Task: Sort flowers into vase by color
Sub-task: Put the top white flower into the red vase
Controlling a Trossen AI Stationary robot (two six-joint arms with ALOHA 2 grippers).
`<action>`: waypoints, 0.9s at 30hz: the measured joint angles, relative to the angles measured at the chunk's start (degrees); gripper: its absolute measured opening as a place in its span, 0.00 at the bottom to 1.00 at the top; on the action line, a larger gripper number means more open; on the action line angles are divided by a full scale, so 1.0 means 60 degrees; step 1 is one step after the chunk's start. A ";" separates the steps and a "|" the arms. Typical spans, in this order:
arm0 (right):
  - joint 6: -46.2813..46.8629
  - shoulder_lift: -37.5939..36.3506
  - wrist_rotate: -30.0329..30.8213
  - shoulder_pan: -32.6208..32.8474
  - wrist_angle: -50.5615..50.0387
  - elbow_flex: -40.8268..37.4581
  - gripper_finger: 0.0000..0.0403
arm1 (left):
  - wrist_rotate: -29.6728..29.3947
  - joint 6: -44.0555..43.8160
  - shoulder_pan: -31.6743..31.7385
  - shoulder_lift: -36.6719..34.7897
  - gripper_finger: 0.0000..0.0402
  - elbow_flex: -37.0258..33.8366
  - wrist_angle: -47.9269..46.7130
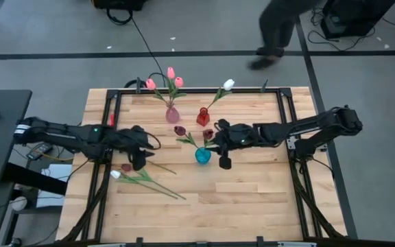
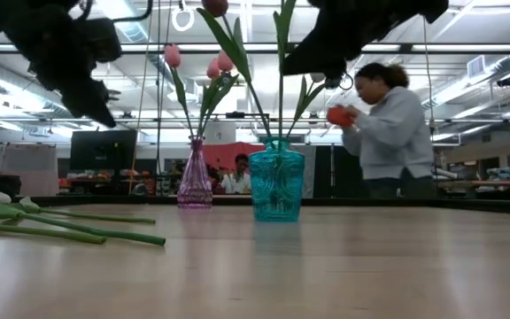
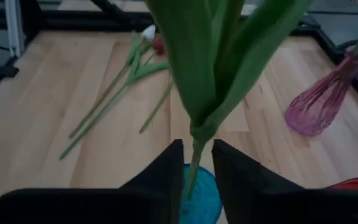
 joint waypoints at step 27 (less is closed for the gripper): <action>0.2127 -0.3066 0.1567 0.0751 -0.4451 -0.0994 0.34 | -0.0087 0.1311 -0.0113 0.4186 0.31 0.0210 -0.1068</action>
